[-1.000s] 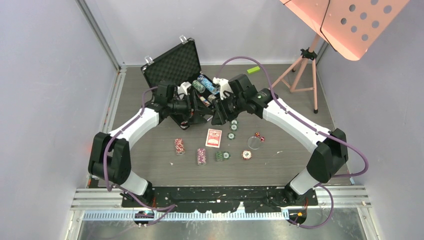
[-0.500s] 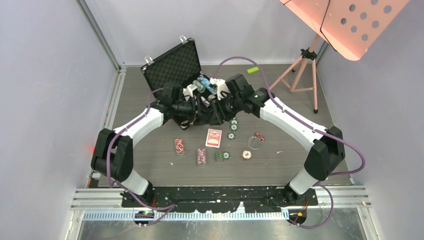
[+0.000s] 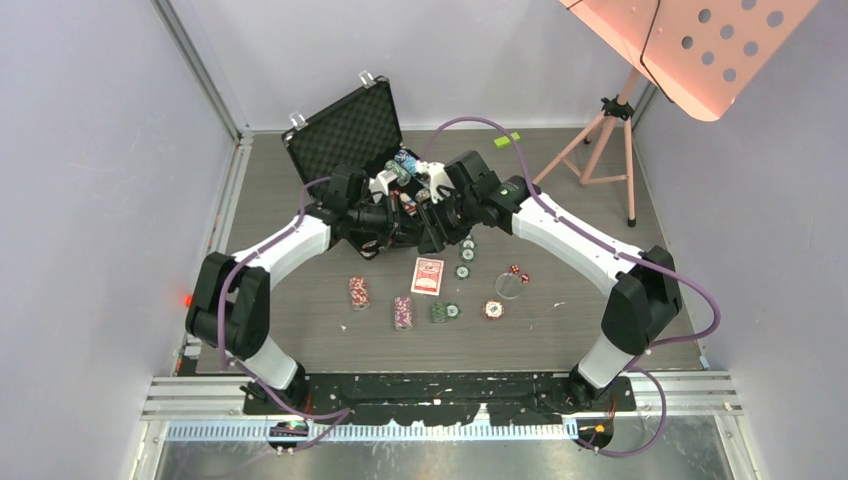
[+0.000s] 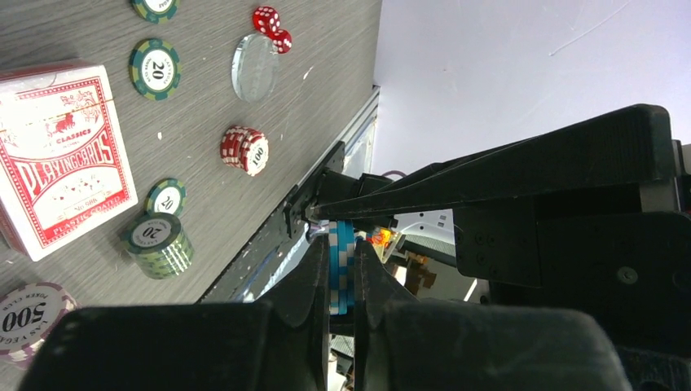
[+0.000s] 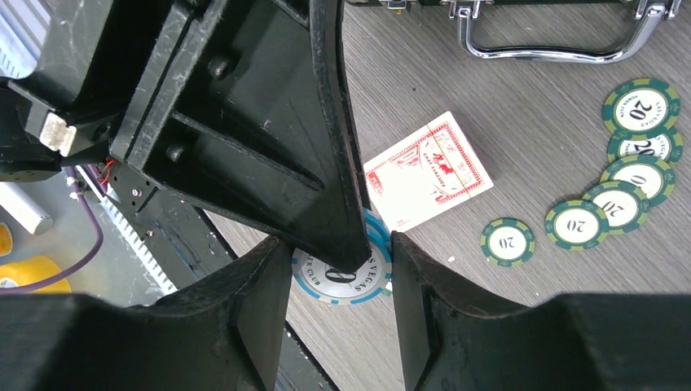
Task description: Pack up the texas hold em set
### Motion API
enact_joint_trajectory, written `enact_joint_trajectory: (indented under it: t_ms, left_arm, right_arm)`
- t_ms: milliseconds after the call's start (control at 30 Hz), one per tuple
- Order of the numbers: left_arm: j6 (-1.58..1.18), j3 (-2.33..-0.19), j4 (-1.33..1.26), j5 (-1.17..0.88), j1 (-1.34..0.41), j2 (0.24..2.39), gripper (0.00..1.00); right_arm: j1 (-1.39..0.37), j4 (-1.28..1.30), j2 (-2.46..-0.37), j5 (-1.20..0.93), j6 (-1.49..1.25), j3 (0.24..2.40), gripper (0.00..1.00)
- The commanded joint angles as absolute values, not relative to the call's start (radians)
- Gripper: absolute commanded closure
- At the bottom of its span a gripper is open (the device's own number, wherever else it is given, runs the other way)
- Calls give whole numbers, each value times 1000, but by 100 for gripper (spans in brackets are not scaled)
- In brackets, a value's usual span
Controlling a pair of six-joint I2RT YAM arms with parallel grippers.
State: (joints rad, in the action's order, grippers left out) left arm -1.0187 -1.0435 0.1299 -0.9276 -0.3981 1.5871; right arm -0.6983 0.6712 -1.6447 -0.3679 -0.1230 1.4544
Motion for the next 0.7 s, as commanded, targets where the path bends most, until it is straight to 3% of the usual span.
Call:
enact_joint_trajectory:
  t_ms: [0, 33, 100, 300, 400, 500, 667]
  left_arm:
    - [-978, -1078, 117, -953, -405, 1597, 100]
    - [-961, -1087, 137, -942, -405, 1599, 100]
    - [-919, -1113, 184, -915, -405, 1606, 100]
    - [-833, -1173, 263, -845, -403, 1640, 100]
    - [-757, -1216, 303, -777, -403, 1655, 100]
    - [-684, -1261, 346, -570, -414, 1662, 100]
    - [-552, -1336, 278, -331, -470, 1693, 100]
  right_arm:
    - [-702, 608, -1632, -341, -129, 1478, 41]
    - [-701, 605, -1628, -330, -129, 1467, 30]
    - [-702, 599, -1617, -316, -131, 1450, 20]
    - [-700, 565, -1567, -236, -161, 1389, 1]
    - [-691, 521, -1500, -167, -186, 1320, 0]
    - [-685, 434, -1378, -67, -235, 1238, 0]
    - [-683, 344, -1179, 270, -284, 1085, 4]
